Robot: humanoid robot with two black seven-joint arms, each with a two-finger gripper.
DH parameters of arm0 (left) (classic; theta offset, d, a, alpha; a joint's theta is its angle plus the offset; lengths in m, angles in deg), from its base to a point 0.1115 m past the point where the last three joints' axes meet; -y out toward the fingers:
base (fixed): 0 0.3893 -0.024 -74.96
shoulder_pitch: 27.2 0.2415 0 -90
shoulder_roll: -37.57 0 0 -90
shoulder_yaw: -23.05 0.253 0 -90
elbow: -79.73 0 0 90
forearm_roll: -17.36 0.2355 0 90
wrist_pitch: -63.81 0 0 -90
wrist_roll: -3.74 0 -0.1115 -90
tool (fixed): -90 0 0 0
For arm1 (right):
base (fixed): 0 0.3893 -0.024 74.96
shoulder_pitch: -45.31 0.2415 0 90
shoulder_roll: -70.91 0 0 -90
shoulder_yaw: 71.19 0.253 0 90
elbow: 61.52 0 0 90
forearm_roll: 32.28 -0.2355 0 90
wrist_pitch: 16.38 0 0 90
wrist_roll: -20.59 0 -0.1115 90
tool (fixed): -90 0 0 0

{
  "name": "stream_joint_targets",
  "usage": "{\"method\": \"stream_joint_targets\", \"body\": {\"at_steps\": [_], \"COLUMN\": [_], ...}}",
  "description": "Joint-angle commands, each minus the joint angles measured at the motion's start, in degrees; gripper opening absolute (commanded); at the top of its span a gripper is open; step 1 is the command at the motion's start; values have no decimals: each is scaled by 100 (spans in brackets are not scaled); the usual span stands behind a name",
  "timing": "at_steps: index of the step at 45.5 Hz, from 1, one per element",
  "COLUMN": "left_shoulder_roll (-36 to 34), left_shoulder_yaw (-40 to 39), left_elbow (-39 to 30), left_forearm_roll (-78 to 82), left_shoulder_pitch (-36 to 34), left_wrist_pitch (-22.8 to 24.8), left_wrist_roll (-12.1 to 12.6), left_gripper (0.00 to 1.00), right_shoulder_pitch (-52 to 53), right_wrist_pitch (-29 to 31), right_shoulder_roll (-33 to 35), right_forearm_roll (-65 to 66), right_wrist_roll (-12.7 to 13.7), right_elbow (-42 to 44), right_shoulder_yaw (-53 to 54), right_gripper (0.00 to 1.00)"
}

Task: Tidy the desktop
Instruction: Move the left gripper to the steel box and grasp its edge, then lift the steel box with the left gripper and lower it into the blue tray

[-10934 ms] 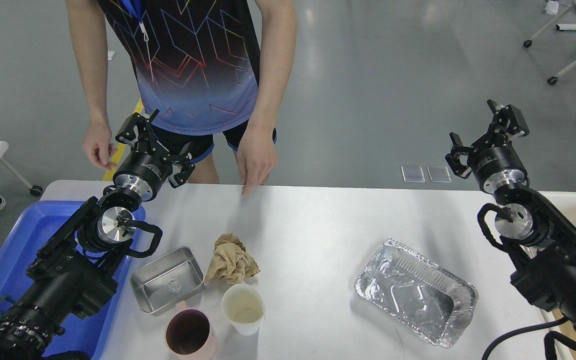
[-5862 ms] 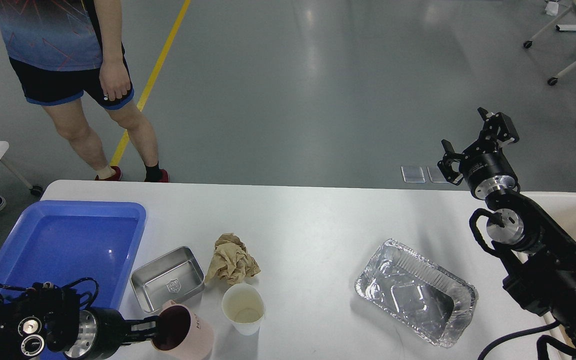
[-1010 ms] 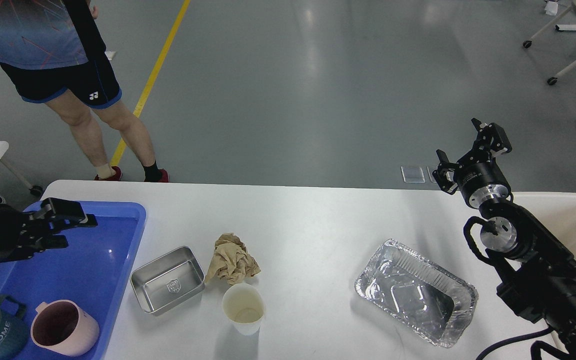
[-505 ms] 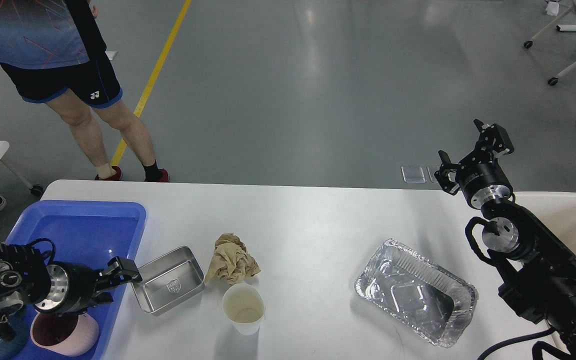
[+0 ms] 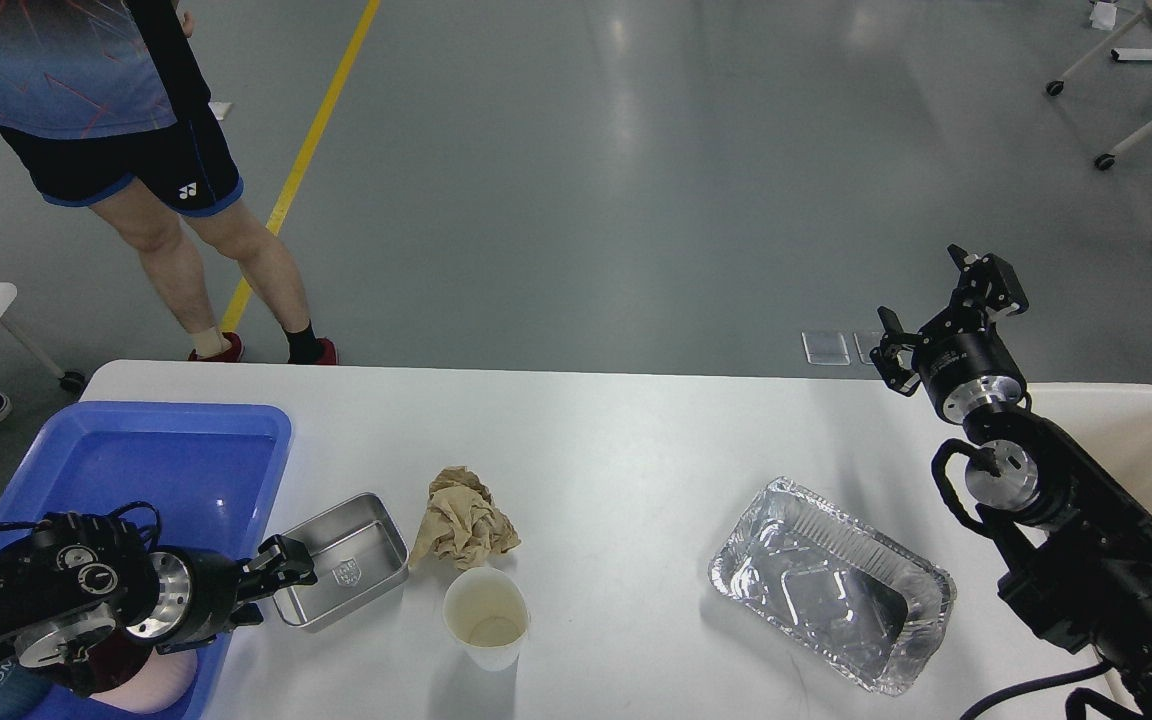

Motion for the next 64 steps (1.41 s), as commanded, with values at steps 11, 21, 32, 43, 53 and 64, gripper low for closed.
{"method": "stream_joint_targets", "body": {"at_steps": [11,21,32,43,53,64], "left_shoulder_roll": [279,393,419,481,481,314], "left_shoulder_yaw": [-2,-2,-2,-2,-11,-73], "left_elbow": [462,471,471,471,453,366], "left_forearm_roll": [1,1,1,1,88,97], "left_shoulder_pitch": [103,95,86,86,68,-46], "left_wrist_pitch": [-132,-132,-159,-159,-124,-62], "left_wrist_roll": [0,0,9,141,132,123], "left_gripper": [42,29,21,21,1,0], "right_shoulder_pitch": [4,-23,-58,-23,-14,12], "right_wrist_pitch": [0,0,0,0,0,-8], "right_shoulder_roll": [10,10,10,18,18,18], "right_forearm_roll": [0,0,0,0,0,0], "right_wrist_roll": [0,0,0,0,0,9], "right_elbow": [0,0,0,0,-9,-9], "right_shoulder_yaw": [-9,0,0,-9,0,0], "right_gripper": [100,100,100,100,100,100]}}
